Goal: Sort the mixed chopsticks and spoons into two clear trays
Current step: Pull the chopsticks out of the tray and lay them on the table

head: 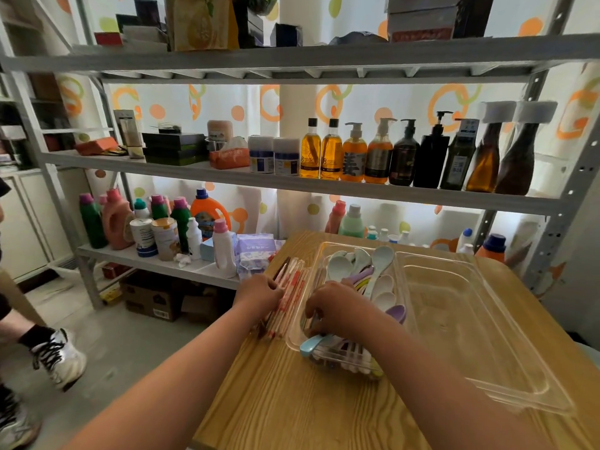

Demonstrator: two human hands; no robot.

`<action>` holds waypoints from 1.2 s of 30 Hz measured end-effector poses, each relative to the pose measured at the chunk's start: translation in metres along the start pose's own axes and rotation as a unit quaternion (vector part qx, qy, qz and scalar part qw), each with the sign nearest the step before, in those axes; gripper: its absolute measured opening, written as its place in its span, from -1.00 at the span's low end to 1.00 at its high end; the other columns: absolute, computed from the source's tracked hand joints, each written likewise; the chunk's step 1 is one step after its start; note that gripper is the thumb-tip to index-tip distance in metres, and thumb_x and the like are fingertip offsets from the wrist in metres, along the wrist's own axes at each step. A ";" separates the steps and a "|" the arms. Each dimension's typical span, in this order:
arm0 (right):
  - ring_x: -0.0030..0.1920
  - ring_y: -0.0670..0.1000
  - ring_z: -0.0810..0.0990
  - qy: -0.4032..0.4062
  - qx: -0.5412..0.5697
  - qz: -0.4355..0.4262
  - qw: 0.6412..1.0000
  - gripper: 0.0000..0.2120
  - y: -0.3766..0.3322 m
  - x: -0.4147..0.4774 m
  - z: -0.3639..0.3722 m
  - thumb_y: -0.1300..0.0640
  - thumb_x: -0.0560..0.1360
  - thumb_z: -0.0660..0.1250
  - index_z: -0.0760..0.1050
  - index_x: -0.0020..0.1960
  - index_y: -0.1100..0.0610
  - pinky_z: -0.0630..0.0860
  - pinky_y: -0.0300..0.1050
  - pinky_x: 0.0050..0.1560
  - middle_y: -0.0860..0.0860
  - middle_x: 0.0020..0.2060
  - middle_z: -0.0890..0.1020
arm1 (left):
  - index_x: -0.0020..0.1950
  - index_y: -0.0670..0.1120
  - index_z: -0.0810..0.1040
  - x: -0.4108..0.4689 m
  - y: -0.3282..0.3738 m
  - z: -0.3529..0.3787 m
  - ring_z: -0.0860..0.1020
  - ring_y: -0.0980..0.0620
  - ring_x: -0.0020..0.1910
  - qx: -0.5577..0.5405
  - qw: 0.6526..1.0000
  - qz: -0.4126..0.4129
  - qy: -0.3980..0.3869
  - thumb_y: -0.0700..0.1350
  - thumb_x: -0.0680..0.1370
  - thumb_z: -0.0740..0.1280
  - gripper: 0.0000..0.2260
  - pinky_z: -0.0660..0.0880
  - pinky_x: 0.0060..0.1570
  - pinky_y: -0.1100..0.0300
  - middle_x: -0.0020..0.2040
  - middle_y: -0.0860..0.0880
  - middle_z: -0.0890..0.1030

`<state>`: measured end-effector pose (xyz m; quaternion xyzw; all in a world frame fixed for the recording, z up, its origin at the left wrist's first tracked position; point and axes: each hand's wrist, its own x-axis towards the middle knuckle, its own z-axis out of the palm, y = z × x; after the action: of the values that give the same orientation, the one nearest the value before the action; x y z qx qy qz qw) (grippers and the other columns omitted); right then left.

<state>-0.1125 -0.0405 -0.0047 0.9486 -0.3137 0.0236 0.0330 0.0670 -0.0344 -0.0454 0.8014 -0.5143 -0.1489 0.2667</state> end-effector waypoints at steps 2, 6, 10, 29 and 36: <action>0.13 0.01 0.48 0.008 -0.016 -0.008 1.000 -0.72 -0.001 0.001 0.001 -0.01 0.46 0.36 0.54 0.14 0.03 0.32 0.01 0.23 -0.01 0.07 0.58 | 0.11 -0.08 0.63 -0.001 0.001 0.001 0.57 0.03 0.01 0.001 1.000 0.001 0.004 0.01 0.55 0.32 -0.76 0.41 -0.11 0.20 0.06 -0.03 0.65; 0.08 0.00 0.49 0.020 -0.037 -0.025 0.999 -0.76 -0.003 0.001 0.003 -0.01 0.48 0.35 0.55 0.10 0.06 0.31 -0.04 0.15 -0.02 0.04 0.57 | 0.16 -0.06 0.59 -0.003 -0.001 0.000 0.56 0.01 0.05 -0.003 1.000 -0.003 0.017 0.02 0.55 0.32 -0.74 0.43 -0.07 0.19 0.09 -0.04 0.63; 0.05 0.01 0.52 0.014 -0.052 -0.019 0.998 -0.77 -0.004 0.005 0.006 0.00 0.48 0.35 0.56 0.07 0.08 0.36 -0.04 0.13 0.00 0.02 0.57 | 0.14 -0.06 0.59 -0.003 -0.003 -0.002 0.57 0.03 -0.01 -0.010 1.000 -0.002 0.015 0.05 0.56 0.28 -0.74 0.43 -0.13 0.18 0.06 -0.03 0.64; 0.11 0.13 0.54 -0.016 -0.132 0.060 0.989 -0.74 -0.013 0.022 0.011 0.09 0.48 0.36 0.50 0.12 0.18 0.38 0.07 0.18 0.12 0.07 0.58 | 0.14 -0.06 0.59 -0.004 0.005 -0.002 0.56 0.03 0.00 -0.030 0.999 0.026 0.035 0.07 0.56 0.25 -0.71 0.47 -0.05 0.16 0.06 -0.03 0.64; 0.12 0.07 0.51 0.011 -0.082 0.032 0.996 -0.68 -0.006 0.020 0.017 0.00 0.45 0.38 0.52 0.14 0.14 0.34 0.06 0.20 0.06 0.11 0.53 | 0.16 -0.06 0.58 -0.004 0.008 0.003 0.53 0.08 -0.07 -0.027 0.998 0.034 0.045 0.04 0.57 0.25 -0.74 0.49 -0.05 0.16 0.07 -0.02 0.63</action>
<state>-0.0925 -0.0482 -0.0206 0.9319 -0.3443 0.0096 0.1138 0.0576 -0.0344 -0.0433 0.7820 -0.5241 -0.1172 0.3163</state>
